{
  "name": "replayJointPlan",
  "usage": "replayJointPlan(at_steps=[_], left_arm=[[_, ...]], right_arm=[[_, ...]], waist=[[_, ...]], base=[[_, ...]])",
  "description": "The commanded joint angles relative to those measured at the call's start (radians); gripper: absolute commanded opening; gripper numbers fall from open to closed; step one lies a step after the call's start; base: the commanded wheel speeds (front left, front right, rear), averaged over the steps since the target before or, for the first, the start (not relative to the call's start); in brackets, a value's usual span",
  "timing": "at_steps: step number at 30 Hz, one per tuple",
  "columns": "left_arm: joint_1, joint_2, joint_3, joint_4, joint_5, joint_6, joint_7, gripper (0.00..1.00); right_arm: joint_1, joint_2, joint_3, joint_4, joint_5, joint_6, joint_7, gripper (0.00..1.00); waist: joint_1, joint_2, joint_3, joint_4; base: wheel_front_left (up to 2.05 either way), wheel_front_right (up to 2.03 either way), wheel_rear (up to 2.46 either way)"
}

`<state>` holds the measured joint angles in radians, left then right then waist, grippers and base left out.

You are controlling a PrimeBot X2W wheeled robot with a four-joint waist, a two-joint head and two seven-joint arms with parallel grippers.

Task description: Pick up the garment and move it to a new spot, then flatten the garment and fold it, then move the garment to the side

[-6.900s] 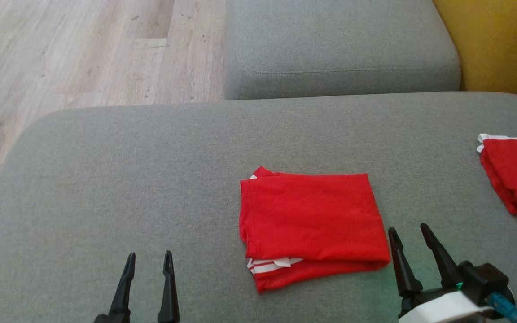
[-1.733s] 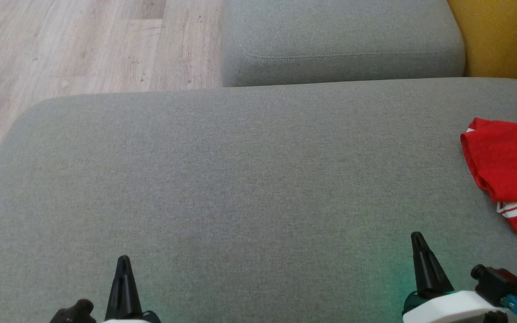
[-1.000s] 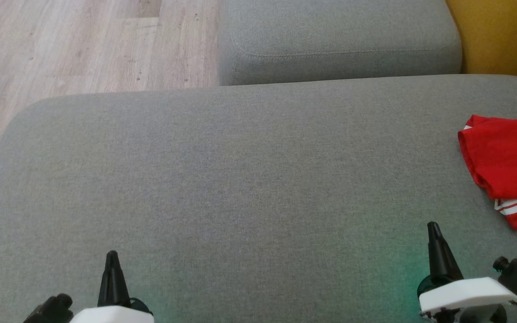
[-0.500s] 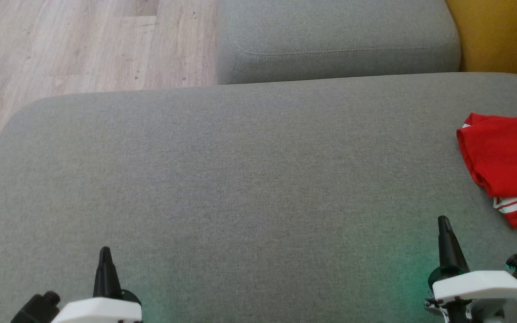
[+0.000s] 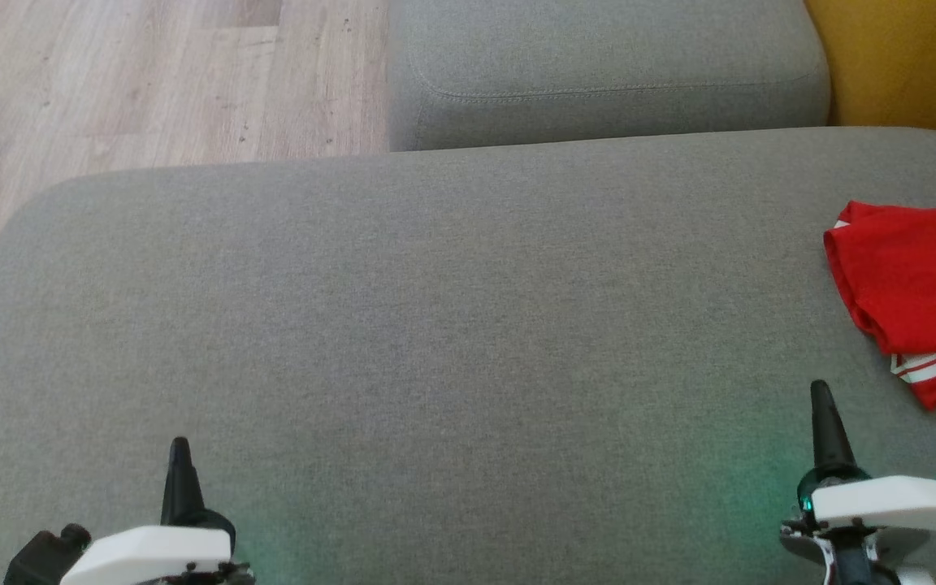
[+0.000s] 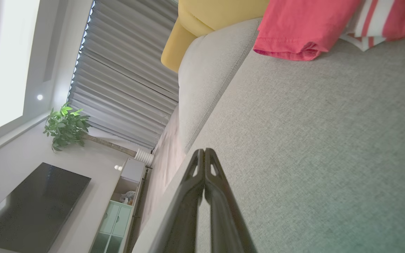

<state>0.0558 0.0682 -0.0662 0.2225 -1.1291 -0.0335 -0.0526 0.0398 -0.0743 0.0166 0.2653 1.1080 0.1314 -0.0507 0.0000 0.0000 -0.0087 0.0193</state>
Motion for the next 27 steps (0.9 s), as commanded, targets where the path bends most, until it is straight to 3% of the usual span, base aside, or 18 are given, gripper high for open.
replayJointPlan(at_steps=[1, 27], left_arm=[[-0.056, 0.015, 0.028, -0.025, -0.021, -0.009, 0.005, 0.00], [-0.120, 0.014, 0.095, 0.003, -0.327, -0.063, 0.083, 0.00]], right_arm=[[-0.057, -0.012, 0.006, -0.031, 0.023, 0.000, 0.006, 0.00], [-0.111, -0.006, -0.055, -0.026, 0.337, -0.001, 0.085, 0.00]], waist=[[0.0000, 0.0000, 0.000, 0.000], [0.0000, 0.0000, 0.007, -0.012]], base=[[0.00, 0.00, 0.00], [0.00, 0.00, 0.00]])
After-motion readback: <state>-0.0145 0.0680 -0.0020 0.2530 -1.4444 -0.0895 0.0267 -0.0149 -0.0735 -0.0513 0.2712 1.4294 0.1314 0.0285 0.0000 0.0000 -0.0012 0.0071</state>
